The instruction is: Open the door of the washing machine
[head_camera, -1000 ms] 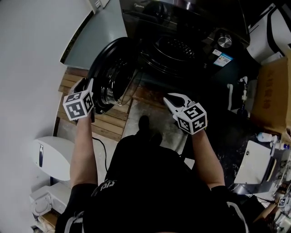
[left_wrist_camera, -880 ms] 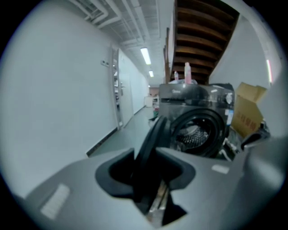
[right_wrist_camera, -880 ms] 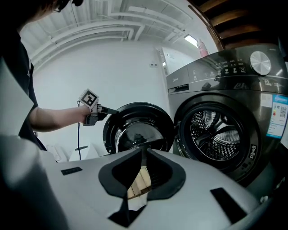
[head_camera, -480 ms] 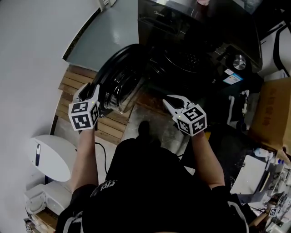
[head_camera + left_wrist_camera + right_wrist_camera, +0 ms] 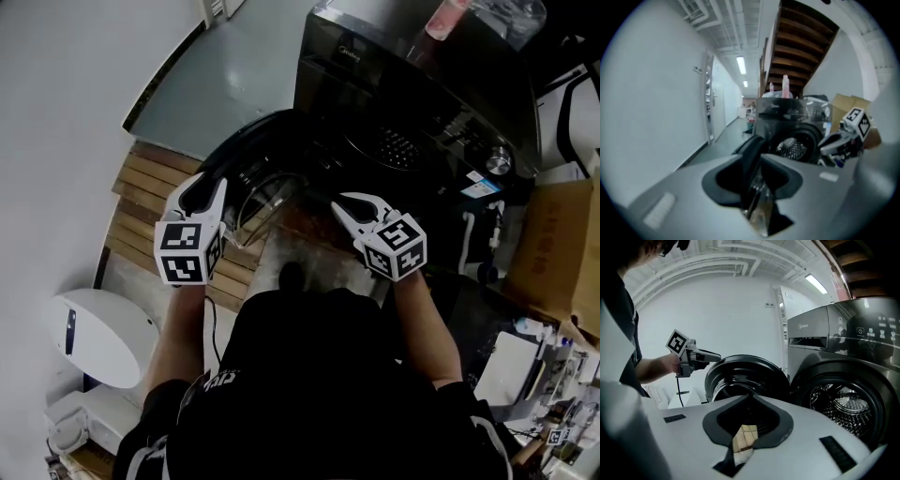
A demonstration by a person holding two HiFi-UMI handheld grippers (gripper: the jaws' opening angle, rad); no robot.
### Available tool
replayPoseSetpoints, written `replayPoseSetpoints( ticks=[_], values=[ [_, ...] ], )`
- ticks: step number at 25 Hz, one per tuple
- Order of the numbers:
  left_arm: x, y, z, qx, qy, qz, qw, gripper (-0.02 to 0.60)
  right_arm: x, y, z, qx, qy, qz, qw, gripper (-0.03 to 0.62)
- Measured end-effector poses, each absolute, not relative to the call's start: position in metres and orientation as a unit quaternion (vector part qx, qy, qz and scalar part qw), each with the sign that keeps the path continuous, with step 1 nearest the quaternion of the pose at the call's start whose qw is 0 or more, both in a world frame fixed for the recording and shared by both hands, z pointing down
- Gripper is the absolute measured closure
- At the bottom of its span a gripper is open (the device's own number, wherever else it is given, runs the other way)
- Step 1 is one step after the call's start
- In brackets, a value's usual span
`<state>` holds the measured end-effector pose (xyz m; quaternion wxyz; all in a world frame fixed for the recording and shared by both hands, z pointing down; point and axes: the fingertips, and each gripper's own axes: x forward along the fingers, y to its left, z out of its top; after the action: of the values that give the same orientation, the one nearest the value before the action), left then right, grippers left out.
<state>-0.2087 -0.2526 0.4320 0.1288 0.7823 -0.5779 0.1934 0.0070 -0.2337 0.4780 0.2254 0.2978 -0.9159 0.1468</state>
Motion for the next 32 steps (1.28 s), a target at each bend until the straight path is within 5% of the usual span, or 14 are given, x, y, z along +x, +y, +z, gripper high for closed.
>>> replayPoseSetpoints(
  ticks=[21, 32],
  values=[
    [-0.018, -0.317, 0.417, 0.87, -0.448, 0.125, 0.162, 0.505, 0.131, -0.236, 0.445, 0.405, -0.882, 0.133, 0.203, 0.571],
    [0.073, -0.338, 0.391, 0.907, -0.382, 0.113, 0.14, 0.526, 0.214, -0.248, 0.399, 0.531, -0.832, 0.123, 0.107, 0.599]
  ],
)
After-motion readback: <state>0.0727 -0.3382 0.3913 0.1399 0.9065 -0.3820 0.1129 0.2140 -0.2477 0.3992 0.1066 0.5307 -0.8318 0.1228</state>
